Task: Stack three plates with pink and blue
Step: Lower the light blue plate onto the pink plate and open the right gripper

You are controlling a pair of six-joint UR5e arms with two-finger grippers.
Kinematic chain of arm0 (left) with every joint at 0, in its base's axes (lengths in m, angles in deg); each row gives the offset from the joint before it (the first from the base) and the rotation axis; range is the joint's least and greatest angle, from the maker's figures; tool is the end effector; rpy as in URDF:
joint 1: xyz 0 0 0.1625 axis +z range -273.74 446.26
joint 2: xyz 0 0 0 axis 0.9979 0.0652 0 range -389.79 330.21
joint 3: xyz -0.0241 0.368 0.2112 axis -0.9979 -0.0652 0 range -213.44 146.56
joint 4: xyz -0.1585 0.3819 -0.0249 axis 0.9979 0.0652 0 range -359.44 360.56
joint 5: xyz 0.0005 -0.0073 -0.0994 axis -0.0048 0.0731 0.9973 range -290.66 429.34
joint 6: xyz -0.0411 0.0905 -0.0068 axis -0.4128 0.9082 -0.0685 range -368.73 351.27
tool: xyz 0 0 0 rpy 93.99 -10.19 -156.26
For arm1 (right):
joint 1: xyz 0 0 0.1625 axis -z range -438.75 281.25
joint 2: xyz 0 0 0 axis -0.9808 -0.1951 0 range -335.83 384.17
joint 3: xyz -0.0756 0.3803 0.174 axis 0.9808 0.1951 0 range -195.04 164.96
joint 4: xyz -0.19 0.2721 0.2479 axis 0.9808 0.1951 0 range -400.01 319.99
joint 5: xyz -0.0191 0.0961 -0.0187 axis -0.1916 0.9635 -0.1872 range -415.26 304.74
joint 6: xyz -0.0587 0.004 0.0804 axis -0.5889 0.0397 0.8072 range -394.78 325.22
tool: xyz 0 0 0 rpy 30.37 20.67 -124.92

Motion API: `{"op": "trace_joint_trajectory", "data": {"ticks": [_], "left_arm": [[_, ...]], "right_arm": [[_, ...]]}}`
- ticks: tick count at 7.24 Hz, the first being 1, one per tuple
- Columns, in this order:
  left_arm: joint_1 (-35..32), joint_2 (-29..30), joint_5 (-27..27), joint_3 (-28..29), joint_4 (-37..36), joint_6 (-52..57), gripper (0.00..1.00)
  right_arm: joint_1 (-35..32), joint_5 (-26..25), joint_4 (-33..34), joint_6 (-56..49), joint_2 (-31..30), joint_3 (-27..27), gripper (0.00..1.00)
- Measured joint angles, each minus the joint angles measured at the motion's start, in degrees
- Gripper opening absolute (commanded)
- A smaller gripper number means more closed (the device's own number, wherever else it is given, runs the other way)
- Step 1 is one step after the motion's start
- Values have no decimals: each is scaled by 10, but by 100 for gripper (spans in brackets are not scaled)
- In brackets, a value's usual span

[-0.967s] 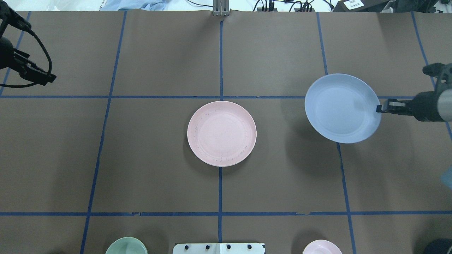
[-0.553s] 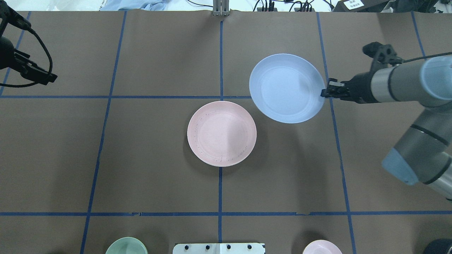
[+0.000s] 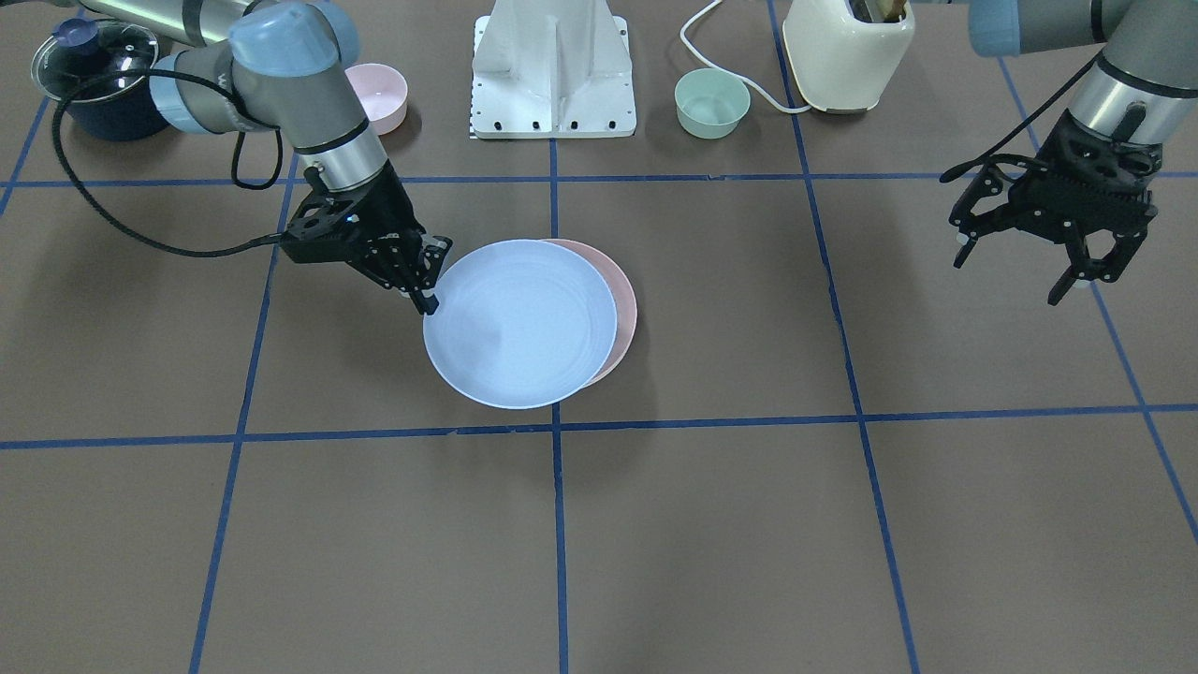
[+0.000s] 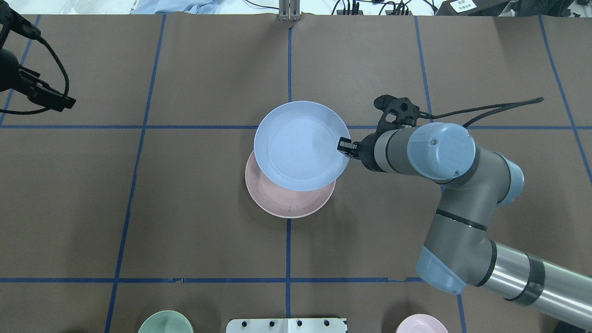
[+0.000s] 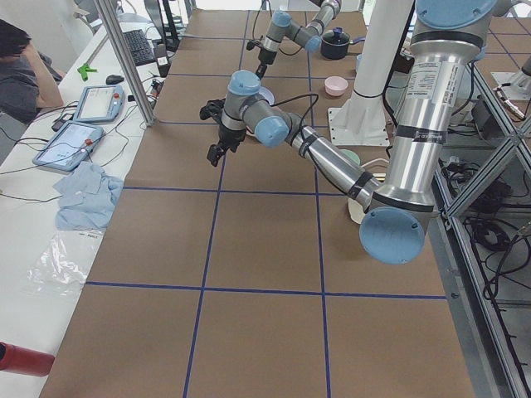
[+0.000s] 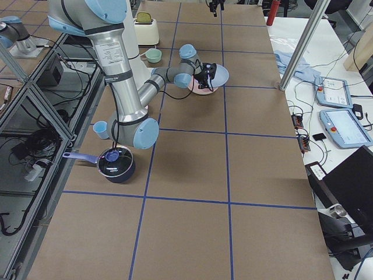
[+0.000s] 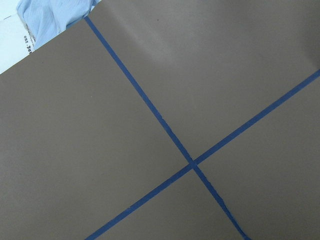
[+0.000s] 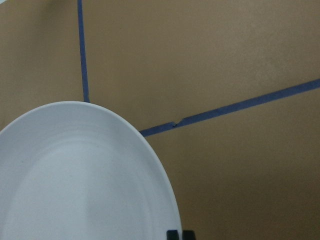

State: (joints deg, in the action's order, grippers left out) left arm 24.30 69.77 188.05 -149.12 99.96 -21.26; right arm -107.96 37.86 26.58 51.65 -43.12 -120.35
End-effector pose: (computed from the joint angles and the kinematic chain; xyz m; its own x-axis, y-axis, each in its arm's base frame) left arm 0.1705 -0.5020 0.3474 0.6734 0.5571 -0.4860 -0.1930 0.7671 0.6119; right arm -0.4684 -0.4083 0.2728 0.4443 0.1771 0.8782 -0.4187 0.9077 0.0287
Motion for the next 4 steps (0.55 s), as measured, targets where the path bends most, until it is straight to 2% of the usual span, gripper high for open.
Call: {"op": "trace_joint_trajectory", "data": {"ticks": [3, 4], "left_arm": [[0, 0, 0, 1, 0, -1, 100], [0, 0, 0, 1, 0, -1, 100]], "right_arm": [[34, -24, 4, 2, 3, 8, 0], [38, -25, 4, 2, 3, 11, 40]]}}
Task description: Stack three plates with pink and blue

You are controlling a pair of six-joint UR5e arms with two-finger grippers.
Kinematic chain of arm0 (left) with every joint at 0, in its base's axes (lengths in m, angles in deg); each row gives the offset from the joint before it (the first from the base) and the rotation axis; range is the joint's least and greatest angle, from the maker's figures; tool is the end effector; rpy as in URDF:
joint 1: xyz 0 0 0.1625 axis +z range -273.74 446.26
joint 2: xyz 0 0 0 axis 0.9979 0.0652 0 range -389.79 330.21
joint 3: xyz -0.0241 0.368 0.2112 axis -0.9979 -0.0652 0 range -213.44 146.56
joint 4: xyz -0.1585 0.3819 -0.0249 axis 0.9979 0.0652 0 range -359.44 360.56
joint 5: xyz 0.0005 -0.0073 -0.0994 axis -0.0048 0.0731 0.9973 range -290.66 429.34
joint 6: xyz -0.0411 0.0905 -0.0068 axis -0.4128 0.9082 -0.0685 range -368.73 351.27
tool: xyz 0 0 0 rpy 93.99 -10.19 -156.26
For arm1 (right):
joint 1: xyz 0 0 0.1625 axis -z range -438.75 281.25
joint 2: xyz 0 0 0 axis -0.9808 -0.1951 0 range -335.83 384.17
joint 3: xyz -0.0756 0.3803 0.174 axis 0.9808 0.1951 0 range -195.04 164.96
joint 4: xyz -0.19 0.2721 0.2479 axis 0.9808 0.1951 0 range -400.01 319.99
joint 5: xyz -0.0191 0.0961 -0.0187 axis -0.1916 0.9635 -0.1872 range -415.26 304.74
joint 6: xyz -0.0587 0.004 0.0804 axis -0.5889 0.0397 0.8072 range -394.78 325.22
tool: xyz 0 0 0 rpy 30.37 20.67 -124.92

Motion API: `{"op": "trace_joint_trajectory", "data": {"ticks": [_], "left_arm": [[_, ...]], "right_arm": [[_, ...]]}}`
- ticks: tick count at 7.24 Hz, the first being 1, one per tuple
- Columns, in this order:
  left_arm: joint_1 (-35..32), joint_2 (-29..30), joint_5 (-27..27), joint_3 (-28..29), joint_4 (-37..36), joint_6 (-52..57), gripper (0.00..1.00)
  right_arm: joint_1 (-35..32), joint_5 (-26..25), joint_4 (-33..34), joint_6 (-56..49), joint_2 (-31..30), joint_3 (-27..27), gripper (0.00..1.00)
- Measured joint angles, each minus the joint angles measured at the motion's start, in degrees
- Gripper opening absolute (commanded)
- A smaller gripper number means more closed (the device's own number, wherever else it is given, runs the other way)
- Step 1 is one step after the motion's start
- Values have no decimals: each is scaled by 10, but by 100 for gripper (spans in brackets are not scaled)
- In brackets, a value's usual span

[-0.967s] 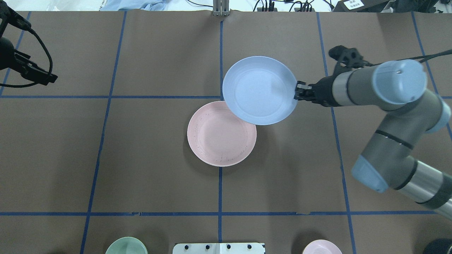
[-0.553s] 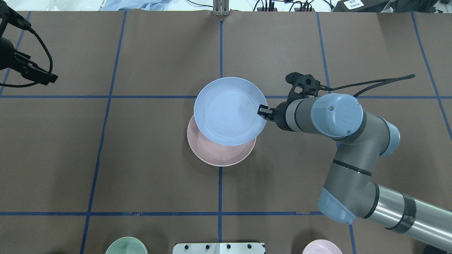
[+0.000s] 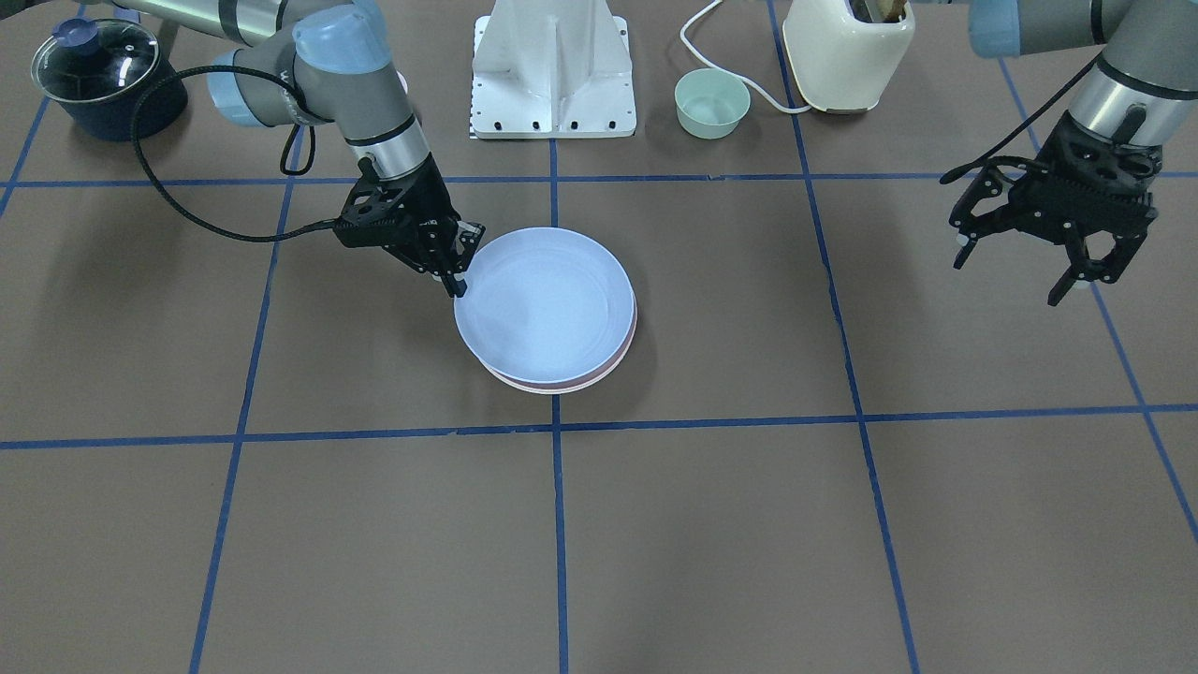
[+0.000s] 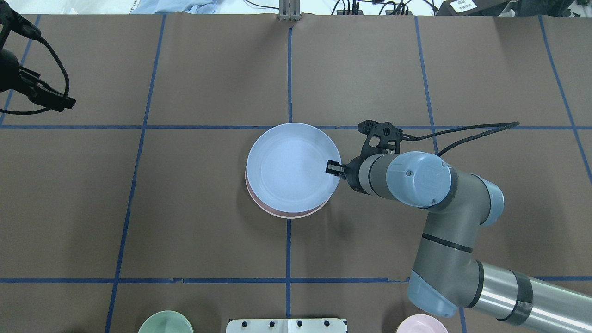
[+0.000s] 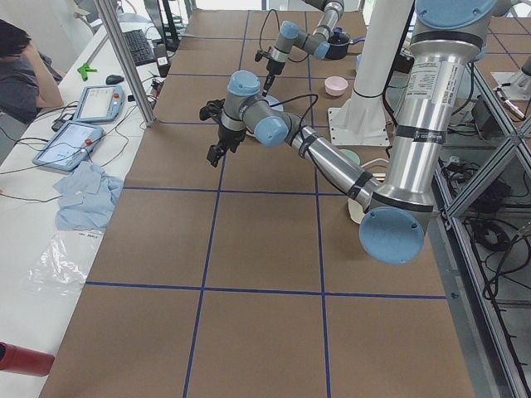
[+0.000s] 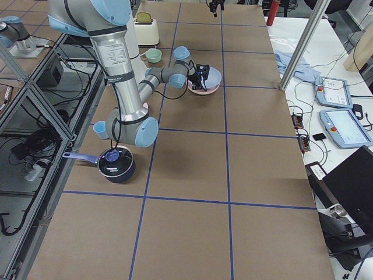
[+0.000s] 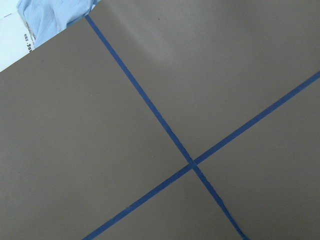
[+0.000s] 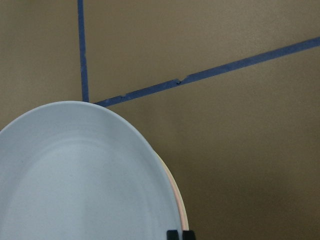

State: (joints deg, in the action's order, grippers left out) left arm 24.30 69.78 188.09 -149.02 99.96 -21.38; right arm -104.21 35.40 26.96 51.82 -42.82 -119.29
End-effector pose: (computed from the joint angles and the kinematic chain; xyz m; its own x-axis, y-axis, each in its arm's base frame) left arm 0.1708 -0.5024 0.3480 0.6736 0.5550 -0.4880 -0.1921 0.7691 0.6095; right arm -0.4978 -0.3833 0.2788 0.4715 0.1588 0.8674 -0.3935 0.9182 0.0458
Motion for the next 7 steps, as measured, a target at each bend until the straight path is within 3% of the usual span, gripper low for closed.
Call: {"op": "trace_joint_trajectory", "data": {"ticks": [2, 5, 7], "left_arm": [[1, 0, 0, 0, 0, 0, 100], [1, 0, 0, 0, 0, 0, 100], [0, -2, 2, 1, 0, 0, 100]], "right_arm": [[6, -5, 0, 0, 1, 3, 99], [6, -23, 7, -2, 12, 11, 100], [-48, 18, 87, -40, 40, 6, 100]]}}
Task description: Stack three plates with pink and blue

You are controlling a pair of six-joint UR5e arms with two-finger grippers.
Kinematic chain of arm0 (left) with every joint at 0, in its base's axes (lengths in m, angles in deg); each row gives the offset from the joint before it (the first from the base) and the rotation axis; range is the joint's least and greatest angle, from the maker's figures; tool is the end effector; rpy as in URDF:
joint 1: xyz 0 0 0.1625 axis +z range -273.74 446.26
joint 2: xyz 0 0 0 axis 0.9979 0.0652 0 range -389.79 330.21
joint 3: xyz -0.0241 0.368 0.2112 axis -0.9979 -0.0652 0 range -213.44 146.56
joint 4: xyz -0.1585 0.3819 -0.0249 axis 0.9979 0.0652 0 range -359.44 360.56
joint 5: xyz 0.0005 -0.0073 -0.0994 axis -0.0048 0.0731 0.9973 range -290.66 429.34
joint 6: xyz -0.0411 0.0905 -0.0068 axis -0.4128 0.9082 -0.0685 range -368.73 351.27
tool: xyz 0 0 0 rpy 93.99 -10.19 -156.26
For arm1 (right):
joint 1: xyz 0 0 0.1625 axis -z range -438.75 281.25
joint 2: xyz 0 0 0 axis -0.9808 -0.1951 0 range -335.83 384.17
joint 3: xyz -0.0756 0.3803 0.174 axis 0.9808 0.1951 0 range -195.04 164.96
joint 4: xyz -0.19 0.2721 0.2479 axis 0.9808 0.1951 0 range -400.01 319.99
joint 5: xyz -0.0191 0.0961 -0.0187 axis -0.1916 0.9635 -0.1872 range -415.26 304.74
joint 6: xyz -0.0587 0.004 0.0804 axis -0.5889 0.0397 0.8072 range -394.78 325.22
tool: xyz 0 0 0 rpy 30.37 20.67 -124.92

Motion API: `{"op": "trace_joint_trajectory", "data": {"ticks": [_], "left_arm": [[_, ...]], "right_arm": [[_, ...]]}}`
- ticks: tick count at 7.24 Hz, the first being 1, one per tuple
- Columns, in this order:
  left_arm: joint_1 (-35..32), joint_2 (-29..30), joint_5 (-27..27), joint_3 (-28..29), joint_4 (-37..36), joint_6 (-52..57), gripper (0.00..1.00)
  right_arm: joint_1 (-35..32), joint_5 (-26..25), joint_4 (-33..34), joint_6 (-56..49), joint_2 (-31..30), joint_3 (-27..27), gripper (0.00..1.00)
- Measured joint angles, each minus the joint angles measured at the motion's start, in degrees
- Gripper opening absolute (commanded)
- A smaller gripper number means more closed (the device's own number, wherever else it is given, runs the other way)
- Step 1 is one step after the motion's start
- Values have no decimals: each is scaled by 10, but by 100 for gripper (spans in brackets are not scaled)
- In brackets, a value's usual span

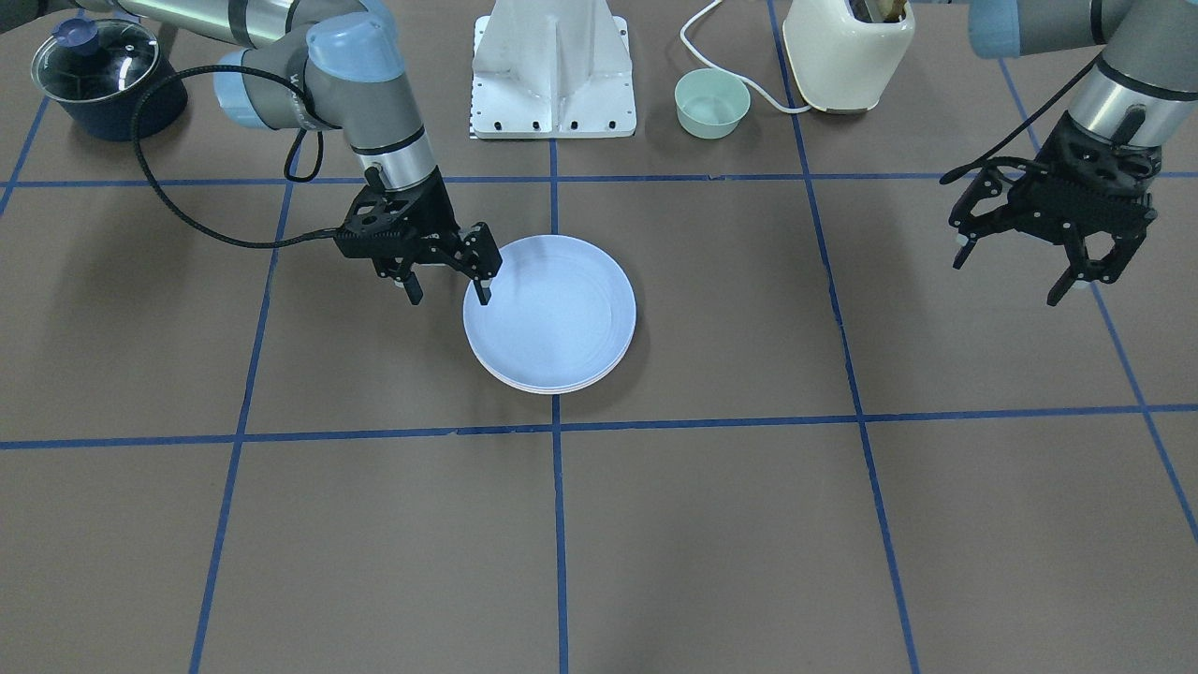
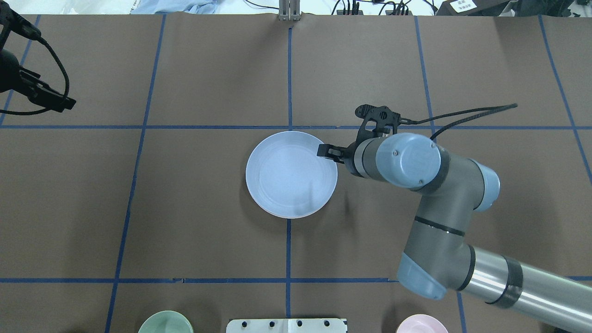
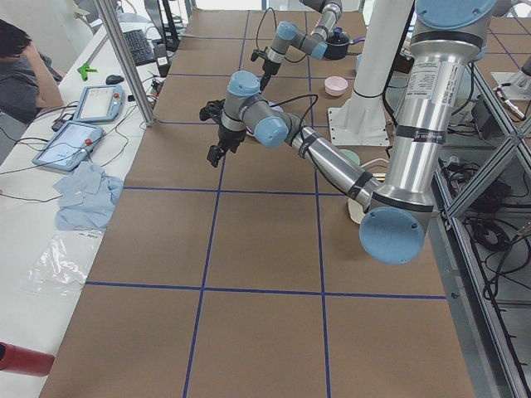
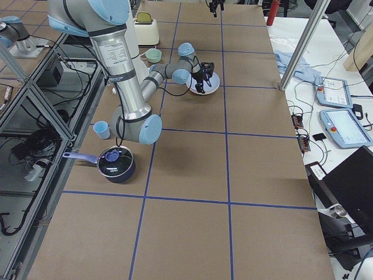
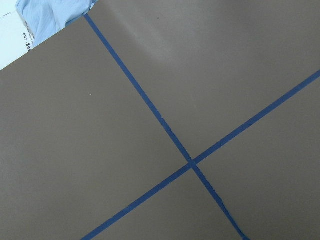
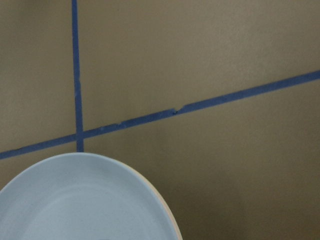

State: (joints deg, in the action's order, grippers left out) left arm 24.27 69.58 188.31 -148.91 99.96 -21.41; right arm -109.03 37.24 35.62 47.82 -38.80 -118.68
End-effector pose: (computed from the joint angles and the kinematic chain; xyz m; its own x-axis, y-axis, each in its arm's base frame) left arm 0.1706 -0.5020 0.3506 0.6726 0.5531 -0.4916 -0.1935 0.7727 0.6046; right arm -0.4785 -0.4286 0.2606 0.5515 0.1730 0.8160 -0.4052 0.9107 0.0808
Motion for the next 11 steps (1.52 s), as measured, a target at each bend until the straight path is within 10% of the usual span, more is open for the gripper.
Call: {"op": "trace_joint_trajectory", "data": {"ticks": [6, 11], "left_arm": [[-14, -26, -1, 20, -5, -2, 100], [-171, -93, 95, 78, -23, 97, 100]], "right_arm": [[-366, 309, 231, -560, -39, -9, 100], [-539, 371, 272, -883, -242, -6, 100]]}}
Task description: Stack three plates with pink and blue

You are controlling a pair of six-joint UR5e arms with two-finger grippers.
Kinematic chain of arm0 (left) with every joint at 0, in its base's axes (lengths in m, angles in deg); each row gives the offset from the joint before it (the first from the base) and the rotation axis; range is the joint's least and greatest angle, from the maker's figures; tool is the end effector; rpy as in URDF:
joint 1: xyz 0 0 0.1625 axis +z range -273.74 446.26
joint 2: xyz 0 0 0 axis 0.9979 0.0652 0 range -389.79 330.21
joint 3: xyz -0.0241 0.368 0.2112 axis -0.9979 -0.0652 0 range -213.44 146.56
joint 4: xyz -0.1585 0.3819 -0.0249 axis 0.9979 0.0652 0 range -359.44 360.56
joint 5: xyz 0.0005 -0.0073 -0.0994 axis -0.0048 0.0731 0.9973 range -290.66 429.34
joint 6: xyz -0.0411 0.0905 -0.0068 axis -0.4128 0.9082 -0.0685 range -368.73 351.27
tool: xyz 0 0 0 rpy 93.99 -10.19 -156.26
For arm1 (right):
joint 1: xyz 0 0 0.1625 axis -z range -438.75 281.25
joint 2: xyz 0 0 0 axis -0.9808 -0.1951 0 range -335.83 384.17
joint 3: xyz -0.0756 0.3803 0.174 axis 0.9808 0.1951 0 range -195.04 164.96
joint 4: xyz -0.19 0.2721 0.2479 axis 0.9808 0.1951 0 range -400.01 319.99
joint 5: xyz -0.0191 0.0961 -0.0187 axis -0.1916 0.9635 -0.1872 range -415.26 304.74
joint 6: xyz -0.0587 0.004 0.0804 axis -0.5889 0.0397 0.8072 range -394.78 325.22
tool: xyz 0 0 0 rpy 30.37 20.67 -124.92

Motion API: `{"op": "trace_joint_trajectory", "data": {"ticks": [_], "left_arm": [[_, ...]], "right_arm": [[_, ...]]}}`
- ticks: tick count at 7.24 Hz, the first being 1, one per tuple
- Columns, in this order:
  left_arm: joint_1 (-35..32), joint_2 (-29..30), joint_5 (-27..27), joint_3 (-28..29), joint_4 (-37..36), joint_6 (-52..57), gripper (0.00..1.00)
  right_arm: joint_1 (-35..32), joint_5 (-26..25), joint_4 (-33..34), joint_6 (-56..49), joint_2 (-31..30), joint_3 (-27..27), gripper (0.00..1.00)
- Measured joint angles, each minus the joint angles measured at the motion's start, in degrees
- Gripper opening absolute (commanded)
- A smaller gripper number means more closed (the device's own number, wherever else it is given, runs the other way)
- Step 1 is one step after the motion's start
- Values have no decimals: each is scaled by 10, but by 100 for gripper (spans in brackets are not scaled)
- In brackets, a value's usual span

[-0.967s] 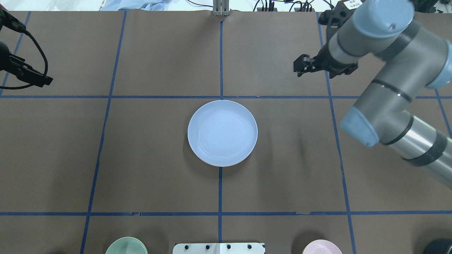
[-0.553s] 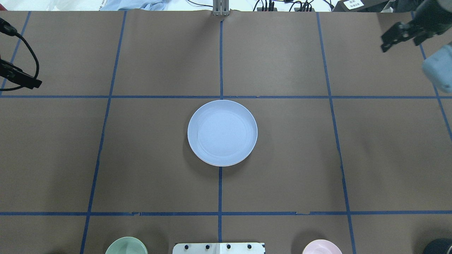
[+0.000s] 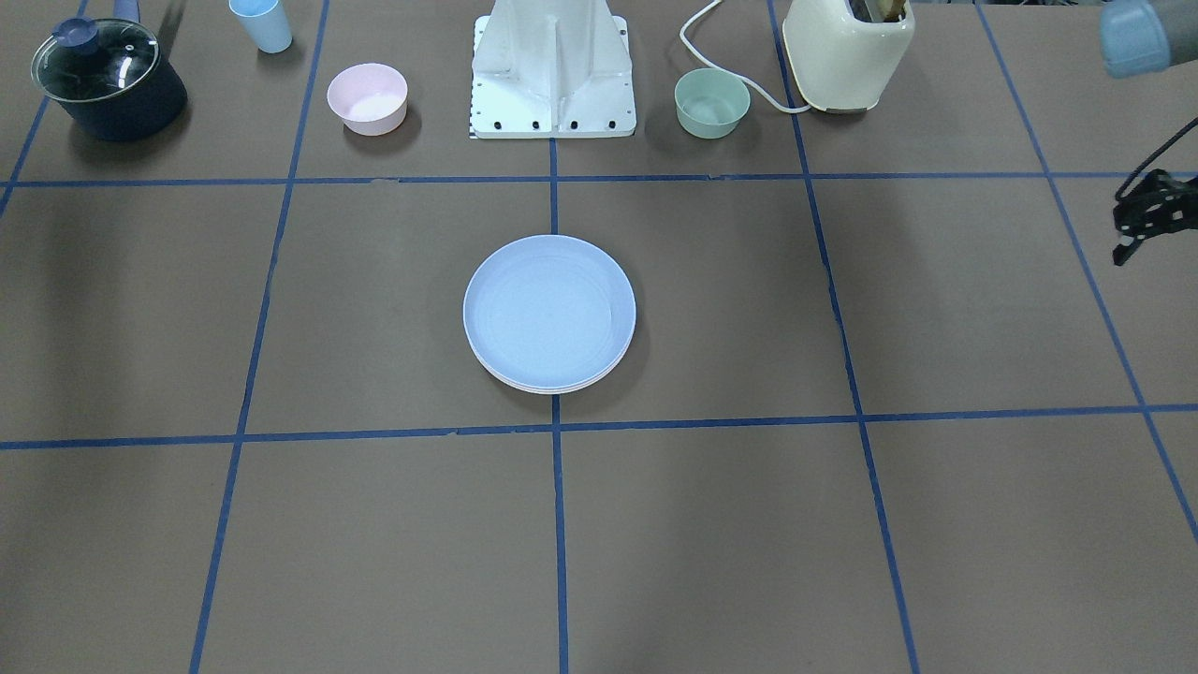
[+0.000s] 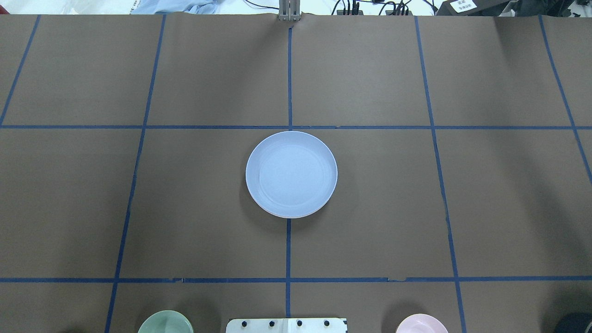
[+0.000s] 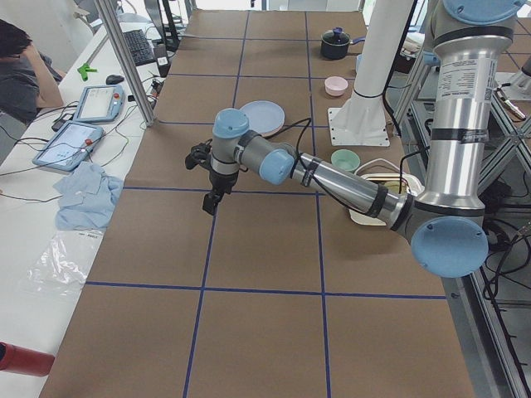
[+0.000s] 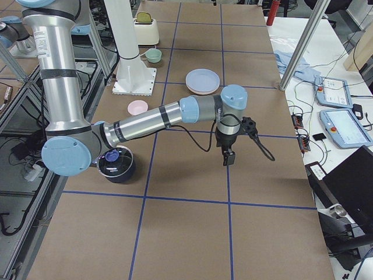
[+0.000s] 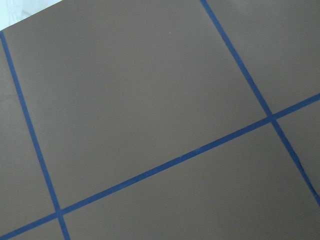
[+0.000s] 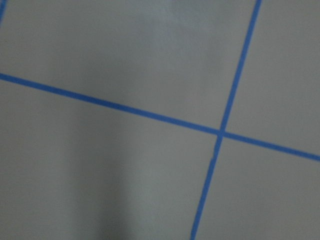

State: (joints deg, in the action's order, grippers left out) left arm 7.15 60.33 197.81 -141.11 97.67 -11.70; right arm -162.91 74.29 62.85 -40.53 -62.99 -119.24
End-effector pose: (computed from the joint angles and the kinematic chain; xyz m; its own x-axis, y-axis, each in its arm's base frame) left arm 0.0239 -0.5022 0.4964 0.7273 0.3585 -0.5853 -0.1339 0.9105 0.3913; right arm 0.0184 -0.5057 0.5413 0.7483 -0.2235 0.6246 0.1774 0.9747 0.1362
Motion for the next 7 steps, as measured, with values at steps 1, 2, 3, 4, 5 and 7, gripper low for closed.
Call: {"op": "trace_joint_trajectory", "data": {"ticks": [1, 2, 3, 4, 5, 7], "left_arm": [[-42, -10, 30, 31, -20, 20, 100], [-67, -14, 50, 54, -37, 27, 100], [-82, -17, 59, 73, -46, 32, 100], [-88, -22, 62, 88, -47, 36, 100], [-90, -36, 64, 93, -44, 39, 100], [-92, -69, 69, 87, -31, 40, 100]], "right_arm": [[-9, -1, -3, -3, -35, 1, 100], [-17, -1, -9, -2, -55, 1, 100], [-21, 0, -13, 0, -64, 1, 100], [-23, 1, -15, -1, -71, -1, 100], [-24, 1, -16, -3, -81, -3, 100], [-25, 0, -17, -5, -96, -4, 100]]}}
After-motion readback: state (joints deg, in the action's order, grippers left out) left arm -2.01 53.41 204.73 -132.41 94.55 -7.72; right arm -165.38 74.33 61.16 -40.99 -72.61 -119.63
